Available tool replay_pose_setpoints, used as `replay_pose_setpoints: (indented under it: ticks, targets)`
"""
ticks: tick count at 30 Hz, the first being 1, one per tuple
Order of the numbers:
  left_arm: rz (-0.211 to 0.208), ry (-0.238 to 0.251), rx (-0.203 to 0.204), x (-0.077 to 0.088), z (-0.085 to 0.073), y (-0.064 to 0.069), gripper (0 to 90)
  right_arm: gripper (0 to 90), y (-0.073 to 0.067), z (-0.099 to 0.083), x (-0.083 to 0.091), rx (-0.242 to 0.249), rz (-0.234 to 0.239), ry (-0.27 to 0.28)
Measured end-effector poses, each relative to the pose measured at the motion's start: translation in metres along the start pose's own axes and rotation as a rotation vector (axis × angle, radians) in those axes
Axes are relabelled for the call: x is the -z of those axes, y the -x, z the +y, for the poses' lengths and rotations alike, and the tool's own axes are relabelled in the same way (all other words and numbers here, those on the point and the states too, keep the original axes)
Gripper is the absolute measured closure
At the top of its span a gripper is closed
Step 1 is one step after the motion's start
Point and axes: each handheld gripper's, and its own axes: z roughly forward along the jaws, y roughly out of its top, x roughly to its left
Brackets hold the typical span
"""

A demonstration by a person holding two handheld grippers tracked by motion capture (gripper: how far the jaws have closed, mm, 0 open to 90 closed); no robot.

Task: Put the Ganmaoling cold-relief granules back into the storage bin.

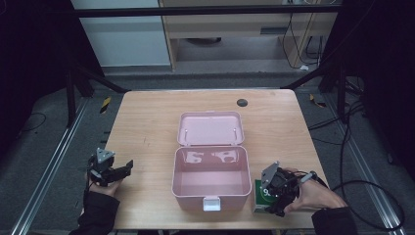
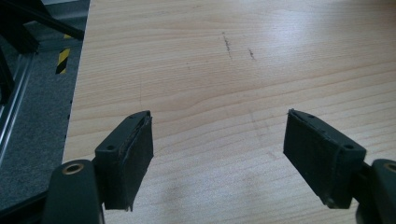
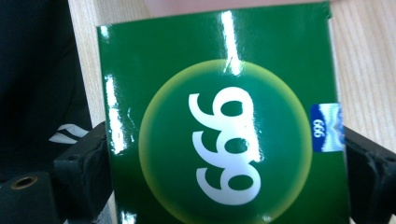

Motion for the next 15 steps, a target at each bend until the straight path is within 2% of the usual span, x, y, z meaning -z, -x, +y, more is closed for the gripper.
replay_pose_setpoints:
  ticks: [15]
  targets:
    - [0.001, -0.001, -0.002, -0.0001, 0.0001, 0.0002, 23.9, 15.6, 0.0042, -0.0033, 0.0015, -0.022, 0.019, 0.010]
